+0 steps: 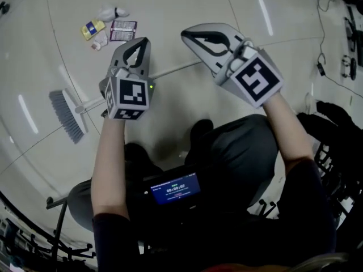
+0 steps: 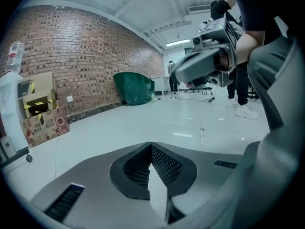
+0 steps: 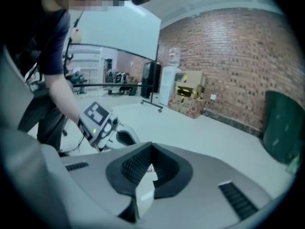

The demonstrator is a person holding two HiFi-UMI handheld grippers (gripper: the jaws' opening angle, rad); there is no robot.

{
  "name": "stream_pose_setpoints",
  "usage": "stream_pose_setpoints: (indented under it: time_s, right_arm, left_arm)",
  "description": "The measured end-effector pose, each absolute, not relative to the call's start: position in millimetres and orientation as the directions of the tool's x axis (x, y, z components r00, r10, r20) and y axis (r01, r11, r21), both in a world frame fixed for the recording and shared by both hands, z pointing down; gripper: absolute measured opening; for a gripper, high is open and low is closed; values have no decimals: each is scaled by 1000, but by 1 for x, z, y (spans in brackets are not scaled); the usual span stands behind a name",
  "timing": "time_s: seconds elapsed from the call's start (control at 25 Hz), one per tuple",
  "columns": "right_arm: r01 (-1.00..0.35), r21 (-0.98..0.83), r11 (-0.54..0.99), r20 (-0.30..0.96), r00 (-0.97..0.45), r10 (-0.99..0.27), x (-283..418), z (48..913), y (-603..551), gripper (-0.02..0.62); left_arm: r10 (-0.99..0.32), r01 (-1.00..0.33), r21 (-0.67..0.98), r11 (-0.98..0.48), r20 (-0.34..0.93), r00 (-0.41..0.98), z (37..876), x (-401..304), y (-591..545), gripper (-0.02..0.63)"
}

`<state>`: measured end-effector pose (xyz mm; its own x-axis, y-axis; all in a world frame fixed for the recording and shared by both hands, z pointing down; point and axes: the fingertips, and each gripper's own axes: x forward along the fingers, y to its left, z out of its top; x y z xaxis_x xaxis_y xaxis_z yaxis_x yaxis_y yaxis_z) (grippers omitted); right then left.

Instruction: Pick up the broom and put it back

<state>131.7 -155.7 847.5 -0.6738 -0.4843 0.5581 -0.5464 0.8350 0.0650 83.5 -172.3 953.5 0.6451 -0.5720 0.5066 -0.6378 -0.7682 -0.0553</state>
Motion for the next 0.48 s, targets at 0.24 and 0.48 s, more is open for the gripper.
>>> stream_pose_setpoints:
  time_s: [0.24, 0.48]
  right_arm:
    - [-554, 4, 832, 560, -688, -461, 144, 864, -146, 17]
    - [-546, 14, 838, 577, -680, -453, 158, 902, -148, 17]
  left_arm:
    - [-446, -543, -21, -839, 599, 665, 1024, 114, -145, 0]
    - [-484, -580, 7, -814, 544, 686, 1015, 129, -159, 0]
